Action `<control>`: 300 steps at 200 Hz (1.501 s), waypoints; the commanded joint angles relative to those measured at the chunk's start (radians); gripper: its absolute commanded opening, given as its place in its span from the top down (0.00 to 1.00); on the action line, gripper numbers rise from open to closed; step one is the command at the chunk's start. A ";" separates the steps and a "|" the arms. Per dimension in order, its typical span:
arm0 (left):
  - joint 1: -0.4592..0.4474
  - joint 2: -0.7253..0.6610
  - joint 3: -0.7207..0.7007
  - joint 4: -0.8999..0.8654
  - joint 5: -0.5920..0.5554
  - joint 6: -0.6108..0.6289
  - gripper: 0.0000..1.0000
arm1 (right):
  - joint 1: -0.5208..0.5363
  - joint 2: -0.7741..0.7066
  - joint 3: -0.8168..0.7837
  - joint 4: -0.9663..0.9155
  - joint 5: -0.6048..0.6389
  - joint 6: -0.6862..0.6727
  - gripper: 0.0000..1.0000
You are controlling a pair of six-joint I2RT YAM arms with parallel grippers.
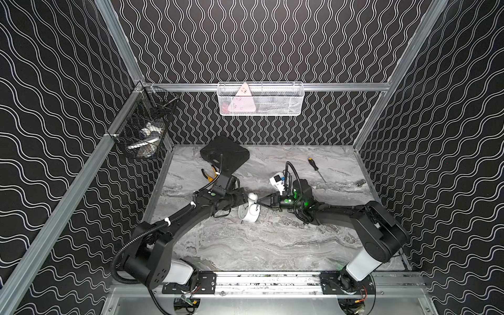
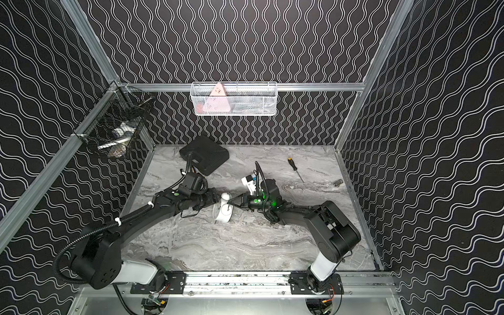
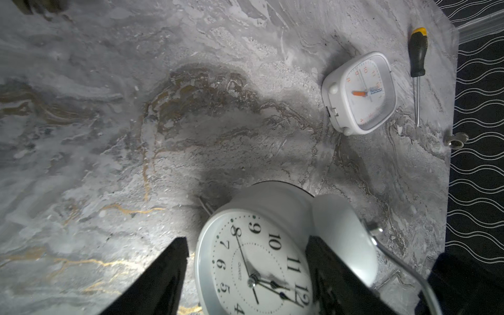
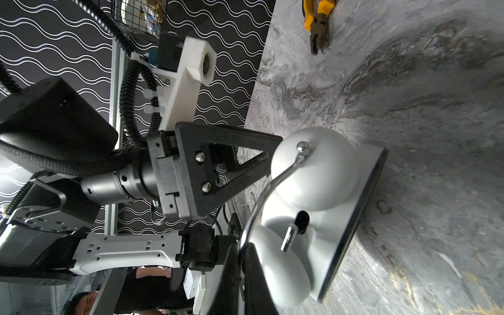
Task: Insert the battery into the alarm
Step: Adjust the alarm at the center of the board.
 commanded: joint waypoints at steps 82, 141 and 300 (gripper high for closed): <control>-0.014 0.039 -0.019 -0.022 0.059 0.014 0.32 | -0.008 0.002 0.008 -0.030 0.030 0.014 0.74; -0.015 0.035 -0.030 -0.011 0.062 0.013 0.32 | -0.013 0.009 -0.026 -0.025 0.041 0.016 0.81; -0.002 -0.015 -0.075 0.014 0.052 0.014 0.14 | -0.093 0.096 -0.012 -0.300 0.061 -0.220 0.80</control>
